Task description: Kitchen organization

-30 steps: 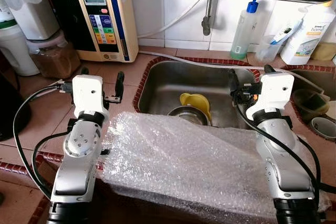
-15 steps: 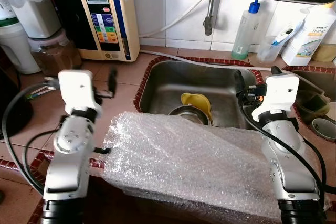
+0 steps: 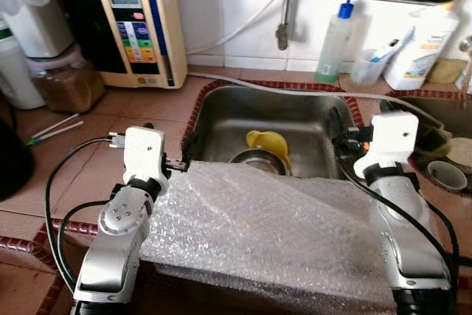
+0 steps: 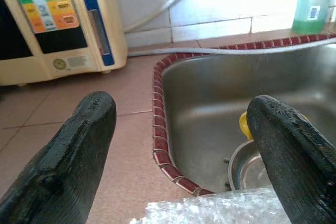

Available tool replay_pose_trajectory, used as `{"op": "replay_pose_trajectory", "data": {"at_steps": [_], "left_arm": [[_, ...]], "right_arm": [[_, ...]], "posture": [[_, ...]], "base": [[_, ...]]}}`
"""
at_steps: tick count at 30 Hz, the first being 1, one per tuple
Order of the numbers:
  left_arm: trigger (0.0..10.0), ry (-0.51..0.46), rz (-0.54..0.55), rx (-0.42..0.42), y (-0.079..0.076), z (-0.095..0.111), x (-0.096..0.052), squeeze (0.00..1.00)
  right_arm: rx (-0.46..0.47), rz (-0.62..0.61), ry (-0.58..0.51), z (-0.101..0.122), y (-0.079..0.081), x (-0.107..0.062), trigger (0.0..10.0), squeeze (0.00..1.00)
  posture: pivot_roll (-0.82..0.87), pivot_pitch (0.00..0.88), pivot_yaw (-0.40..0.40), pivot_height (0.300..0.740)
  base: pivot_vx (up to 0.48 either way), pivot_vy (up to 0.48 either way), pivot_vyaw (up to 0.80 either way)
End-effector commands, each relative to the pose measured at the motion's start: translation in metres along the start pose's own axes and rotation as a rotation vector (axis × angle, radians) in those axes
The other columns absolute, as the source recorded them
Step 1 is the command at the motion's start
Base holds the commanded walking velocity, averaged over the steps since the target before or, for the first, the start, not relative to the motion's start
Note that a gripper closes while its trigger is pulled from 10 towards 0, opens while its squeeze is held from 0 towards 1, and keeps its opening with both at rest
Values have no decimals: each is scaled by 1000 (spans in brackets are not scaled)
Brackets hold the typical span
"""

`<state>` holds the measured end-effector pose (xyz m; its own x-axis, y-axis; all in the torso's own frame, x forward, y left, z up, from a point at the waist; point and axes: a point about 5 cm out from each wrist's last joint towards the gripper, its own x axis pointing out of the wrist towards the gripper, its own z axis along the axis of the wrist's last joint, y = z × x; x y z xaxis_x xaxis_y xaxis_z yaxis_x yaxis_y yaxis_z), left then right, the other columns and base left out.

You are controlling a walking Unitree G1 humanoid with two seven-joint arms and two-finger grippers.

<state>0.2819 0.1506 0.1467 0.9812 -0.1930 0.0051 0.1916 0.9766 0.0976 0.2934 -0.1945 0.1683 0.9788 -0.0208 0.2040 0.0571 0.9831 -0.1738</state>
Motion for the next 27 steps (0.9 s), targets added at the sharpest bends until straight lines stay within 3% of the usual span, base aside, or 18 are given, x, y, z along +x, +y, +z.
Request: {"op": "replay_pose_trajectory", "data": {"at_steps": [1, 27], "left_arm": [[10000, 33, -6, 10, 4, -6, -4, 0], [10000, 31, -11, 5, 2, -1, 4, 0]], "right_arm": [[5, 5, -16, 5, 1, -1, 10000, 0], [11, 3, 3, 2, 1, -2, 10000, 0]], "posture": [[4, 0, 46, 740], [8, 0, 42, 740]], "base": [[0, 0, 0], [0, 0, 0]]}}
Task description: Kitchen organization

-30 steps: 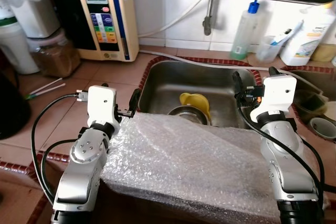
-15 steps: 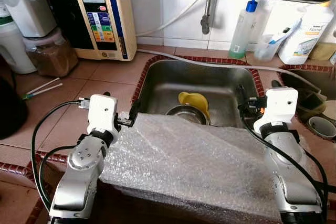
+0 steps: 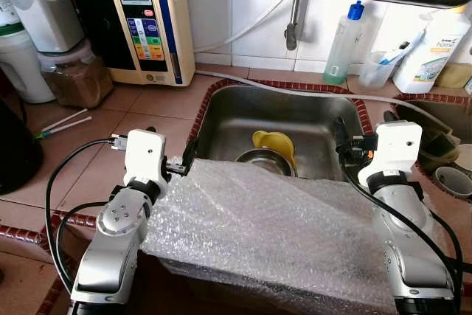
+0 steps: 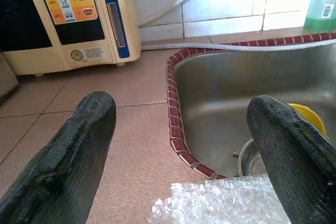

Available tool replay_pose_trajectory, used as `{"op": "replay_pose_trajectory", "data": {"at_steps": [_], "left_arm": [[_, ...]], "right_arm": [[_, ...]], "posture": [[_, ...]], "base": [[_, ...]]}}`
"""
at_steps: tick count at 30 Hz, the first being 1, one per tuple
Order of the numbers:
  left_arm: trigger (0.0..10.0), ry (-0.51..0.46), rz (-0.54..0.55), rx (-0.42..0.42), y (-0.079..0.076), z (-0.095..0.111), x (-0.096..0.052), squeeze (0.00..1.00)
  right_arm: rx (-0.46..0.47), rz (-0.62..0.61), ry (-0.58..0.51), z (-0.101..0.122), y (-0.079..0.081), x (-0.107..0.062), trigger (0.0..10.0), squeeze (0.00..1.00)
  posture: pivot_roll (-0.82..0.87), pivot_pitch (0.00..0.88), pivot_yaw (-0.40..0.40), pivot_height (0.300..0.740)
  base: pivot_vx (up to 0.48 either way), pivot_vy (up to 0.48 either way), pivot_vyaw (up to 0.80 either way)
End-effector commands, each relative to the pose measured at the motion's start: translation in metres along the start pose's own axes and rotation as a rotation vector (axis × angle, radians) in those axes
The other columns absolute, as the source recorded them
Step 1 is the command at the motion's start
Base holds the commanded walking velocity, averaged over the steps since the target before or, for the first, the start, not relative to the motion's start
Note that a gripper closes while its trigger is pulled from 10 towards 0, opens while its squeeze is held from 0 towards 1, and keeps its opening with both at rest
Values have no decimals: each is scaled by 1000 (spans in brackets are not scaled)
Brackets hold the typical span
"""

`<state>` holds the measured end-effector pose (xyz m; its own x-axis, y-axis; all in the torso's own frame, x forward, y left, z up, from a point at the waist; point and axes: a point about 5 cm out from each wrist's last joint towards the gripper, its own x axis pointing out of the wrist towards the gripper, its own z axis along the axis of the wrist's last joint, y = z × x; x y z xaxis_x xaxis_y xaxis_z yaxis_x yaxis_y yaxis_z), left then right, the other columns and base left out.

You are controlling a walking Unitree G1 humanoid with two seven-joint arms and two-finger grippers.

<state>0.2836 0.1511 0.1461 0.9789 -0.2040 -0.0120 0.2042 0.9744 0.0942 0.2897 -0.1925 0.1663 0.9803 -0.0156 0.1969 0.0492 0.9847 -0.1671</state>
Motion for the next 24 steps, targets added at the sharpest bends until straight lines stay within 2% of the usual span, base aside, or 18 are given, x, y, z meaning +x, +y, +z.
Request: {"op": "replay_pose_trajectory", "data": {"at_steps": [1, 6, 24], "left_arm": [[10000, 16, 2, 8, 1, 0, 2, 0], [10000, 7, 6, 2, 1, 2, 4, 0], [10000, 19, 11, -14, -2, 1, 5, 0]], "right_arm": [[4, -4, -3, 3, -1, 2, 10000, 0], [7, -8, -1, 2, -2, 2, 10000, 0], [1, -18, 3, 2, -4, 5, 10000, 0]], "posture": [[8, 0, 42, 740], [6, 0, 43, 740], [4, 0, 40, 740]], "base": [[0, 0, 0], [0, 0, 0], [-281, 0, 0]]}}
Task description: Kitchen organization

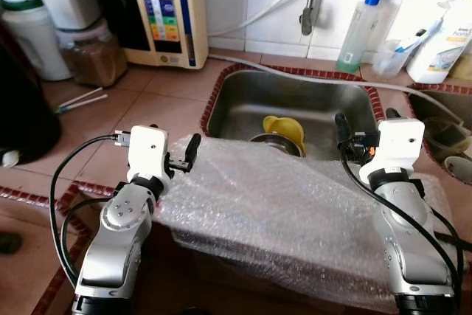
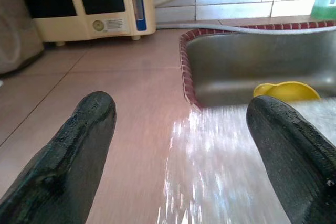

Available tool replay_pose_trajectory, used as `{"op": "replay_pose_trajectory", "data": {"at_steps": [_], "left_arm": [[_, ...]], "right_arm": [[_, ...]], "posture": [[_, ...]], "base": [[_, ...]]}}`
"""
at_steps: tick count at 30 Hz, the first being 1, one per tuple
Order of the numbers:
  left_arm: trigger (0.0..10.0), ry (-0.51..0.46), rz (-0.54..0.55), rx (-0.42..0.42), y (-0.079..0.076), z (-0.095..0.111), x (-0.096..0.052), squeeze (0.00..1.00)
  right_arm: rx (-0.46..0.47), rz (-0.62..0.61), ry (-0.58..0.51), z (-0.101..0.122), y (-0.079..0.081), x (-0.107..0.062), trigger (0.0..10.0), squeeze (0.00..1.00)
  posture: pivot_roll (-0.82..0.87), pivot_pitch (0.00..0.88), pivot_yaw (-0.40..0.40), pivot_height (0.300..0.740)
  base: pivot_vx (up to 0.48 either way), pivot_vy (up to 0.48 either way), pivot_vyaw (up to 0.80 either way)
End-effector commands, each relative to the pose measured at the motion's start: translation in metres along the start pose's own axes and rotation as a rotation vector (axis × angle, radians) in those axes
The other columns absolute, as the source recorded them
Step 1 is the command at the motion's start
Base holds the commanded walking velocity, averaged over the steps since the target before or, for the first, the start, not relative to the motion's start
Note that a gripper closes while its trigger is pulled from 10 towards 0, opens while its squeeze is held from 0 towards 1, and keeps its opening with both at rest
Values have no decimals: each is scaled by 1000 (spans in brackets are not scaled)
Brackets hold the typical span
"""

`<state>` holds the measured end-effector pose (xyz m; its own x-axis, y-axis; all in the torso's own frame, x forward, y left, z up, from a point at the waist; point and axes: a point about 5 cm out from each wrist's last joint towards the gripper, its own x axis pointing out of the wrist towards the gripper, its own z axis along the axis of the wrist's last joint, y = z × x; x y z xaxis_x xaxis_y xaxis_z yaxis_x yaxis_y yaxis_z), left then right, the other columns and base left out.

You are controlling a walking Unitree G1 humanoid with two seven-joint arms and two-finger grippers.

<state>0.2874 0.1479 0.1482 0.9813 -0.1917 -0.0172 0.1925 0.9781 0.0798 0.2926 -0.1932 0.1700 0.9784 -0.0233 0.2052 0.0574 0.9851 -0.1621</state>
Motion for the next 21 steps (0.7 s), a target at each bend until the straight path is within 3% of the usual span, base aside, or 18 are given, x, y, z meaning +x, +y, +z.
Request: {"op": "replay_pose_trajectory", "data": {"at_steps": [1, 21], "left_arm": [[10000, 12, -1, 1, 0, -1, 1, 0], [10000, 17, -2, -11, -2, -2, 2, 0]], "right_arm": [[-2, -9, 10, -1, -2, 1, 10000, 0], [-8, -15, 8, 0, -5, 2, 10000, 0]], "posture": [[4, 0, 40, 740], [0, 0, 37, 740]], "base": [[-292, 0, 0], [-280, 0, 0]]}}
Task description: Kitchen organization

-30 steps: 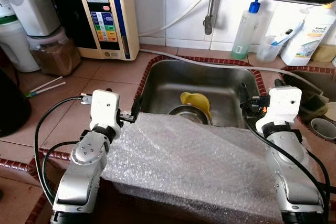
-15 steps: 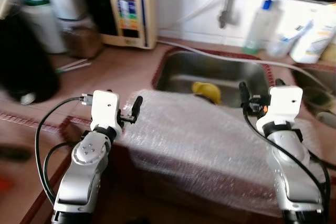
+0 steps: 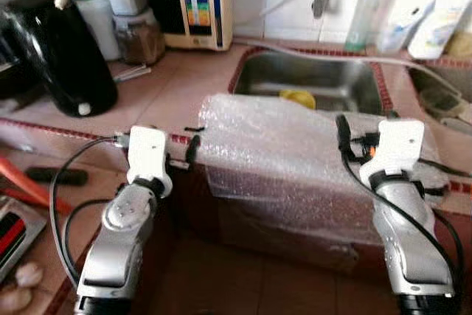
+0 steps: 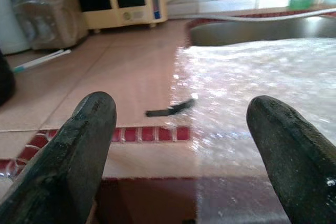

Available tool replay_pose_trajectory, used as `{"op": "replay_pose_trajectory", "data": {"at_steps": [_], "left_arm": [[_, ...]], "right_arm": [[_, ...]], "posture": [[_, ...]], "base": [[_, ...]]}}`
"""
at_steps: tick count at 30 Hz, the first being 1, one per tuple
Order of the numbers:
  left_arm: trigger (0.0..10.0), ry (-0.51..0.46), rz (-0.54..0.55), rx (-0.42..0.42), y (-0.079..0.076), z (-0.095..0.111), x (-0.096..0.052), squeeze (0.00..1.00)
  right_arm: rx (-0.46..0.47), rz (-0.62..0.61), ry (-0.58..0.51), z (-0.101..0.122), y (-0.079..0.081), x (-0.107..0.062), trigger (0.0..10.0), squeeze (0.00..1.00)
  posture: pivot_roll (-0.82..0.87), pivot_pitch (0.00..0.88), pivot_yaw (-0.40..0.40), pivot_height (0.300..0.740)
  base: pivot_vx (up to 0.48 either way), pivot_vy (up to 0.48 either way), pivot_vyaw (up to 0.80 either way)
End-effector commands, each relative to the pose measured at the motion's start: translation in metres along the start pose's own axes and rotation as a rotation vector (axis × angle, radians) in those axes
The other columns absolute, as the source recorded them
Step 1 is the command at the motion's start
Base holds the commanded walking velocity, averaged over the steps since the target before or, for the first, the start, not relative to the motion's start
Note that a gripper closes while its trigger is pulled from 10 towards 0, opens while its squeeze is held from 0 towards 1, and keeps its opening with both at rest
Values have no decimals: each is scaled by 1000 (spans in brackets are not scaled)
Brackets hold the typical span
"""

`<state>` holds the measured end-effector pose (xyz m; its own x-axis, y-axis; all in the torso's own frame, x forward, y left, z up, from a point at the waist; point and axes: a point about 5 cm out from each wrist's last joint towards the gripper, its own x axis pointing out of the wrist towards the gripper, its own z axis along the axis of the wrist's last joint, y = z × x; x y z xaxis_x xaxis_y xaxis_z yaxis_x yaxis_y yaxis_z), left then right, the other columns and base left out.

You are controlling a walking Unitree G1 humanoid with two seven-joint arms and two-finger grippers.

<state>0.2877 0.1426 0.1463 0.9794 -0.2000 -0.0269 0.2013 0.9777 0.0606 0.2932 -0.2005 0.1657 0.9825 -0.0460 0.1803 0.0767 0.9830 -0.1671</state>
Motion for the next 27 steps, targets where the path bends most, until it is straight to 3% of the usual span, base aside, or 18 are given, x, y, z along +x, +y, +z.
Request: {"op": "replay_pose_trajectory", "data": {"at_steps": [1, 15, 27], "left_arm": [[10000, 9, 7, 7, 3, 0, 1, 0], [10000, 9, 3, -4, 1, -2, 3, 0], [10000, -22, -21, -12, 1, 0, 4, 0]], "right_arm": [[1, 2, -20, 5, 1, 2, 10000, 0], [-8, 1, -21, 6, -1, 4, 10000, 0], [-9, 2, -22, 6, 0, 5, 10000, 0]], "posture": [[0, 0, 37, 740], [-9, 0, 33, 740], [-9, 0, 32, 740]], "base": [[-274, 0, 0], [-264, 0, 0], [0, 0, 0]]}}
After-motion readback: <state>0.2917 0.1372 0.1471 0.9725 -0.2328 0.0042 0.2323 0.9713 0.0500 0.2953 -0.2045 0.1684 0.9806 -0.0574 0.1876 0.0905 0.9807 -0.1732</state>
